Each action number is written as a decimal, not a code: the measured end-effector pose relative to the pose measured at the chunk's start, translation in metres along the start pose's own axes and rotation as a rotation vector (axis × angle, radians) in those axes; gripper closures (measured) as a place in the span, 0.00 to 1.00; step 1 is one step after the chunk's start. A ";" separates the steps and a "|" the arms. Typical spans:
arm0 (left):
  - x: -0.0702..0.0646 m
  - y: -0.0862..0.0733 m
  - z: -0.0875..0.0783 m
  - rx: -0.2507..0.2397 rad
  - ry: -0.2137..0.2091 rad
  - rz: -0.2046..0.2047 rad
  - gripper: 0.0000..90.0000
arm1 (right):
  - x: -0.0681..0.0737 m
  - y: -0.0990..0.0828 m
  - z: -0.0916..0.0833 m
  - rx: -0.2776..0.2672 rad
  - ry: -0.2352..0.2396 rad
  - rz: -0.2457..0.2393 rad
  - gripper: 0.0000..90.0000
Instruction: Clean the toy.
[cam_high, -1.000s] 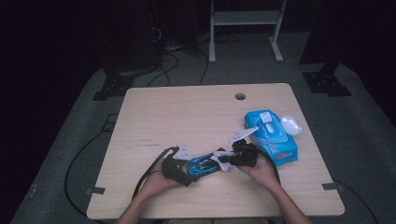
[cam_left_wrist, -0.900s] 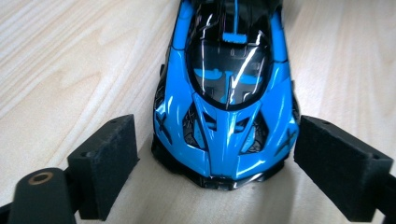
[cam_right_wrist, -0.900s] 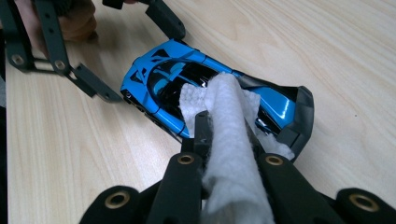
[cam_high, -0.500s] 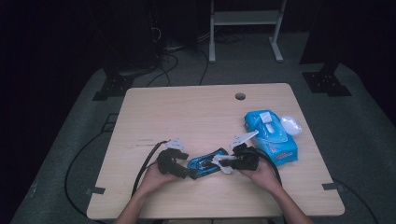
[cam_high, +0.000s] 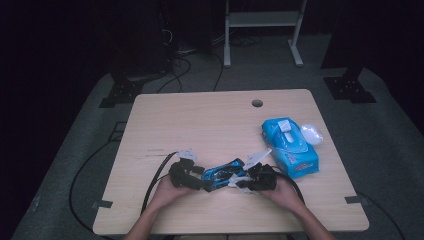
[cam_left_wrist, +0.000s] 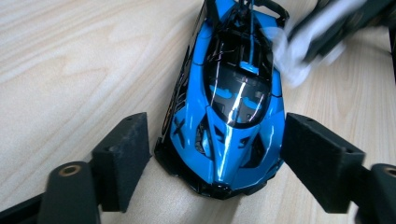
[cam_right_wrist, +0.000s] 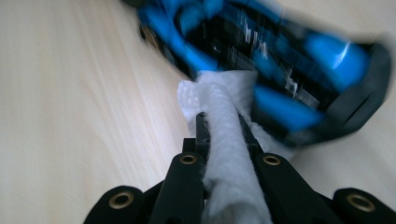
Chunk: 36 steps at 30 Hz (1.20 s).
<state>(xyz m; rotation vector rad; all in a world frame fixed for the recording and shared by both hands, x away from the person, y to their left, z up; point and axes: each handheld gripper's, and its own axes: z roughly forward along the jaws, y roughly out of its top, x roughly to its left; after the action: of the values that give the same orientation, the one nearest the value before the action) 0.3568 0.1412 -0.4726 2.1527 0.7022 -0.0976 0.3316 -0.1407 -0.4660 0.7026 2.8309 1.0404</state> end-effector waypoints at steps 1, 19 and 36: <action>-0.001 0.000 0.002 0.001 0.001 0.008 0.29 | -0.003 -0.004 -0.001 -0.036 0.018 0.030 0.94; -0.001 0.013 0.008 0.014 -0.018 -0.024 0.26 | -0.029 0.008 -0.021 -0.134 -0.001 0.107 0.94; -0.005 0.009 0.009 -0.009 0.010 -0.032 0.37 | -0.018 -0.008 -0.022 -0.210 -0.037 0.068 0.95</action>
<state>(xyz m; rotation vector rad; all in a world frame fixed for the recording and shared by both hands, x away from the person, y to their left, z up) 0.3592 0.1276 -0.4704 2.1353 0.7411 -0.1007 0.3401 -0.1669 -0.4563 0.7923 2.6319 1.2969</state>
